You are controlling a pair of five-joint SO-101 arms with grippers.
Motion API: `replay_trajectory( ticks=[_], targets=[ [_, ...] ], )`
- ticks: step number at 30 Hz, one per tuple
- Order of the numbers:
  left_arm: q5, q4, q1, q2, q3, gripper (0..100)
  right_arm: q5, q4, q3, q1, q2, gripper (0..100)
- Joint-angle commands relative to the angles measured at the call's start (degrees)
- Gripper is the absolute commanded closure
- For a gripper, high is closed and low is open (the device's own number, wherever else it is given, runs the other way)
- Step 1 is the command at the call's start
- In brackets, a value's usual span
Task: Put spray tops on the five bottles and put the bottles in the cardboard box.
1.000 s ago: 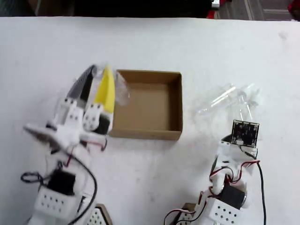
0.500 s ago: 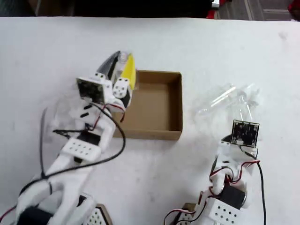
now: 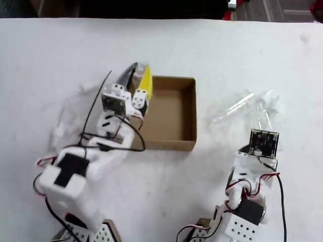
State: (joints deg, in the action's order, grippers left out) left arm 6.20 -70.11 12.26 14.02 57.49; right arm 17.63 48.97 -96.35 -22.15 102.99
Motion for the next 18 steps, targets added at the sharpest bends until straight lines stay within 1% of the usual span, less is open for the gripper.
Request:
replay_trajectory(
  ticks=[1,18],
  targets=[
    [-0.7,-3.2,-2.9,4.9,-7.1,98,0.2,0.2,-0.4,0.7,0.0,85.7],
    [-0.7,-2.6,-4.7,6.3,-7.6,98,0.2,0.2,-0.4,0.7,0.0,85.7]
  ],
)
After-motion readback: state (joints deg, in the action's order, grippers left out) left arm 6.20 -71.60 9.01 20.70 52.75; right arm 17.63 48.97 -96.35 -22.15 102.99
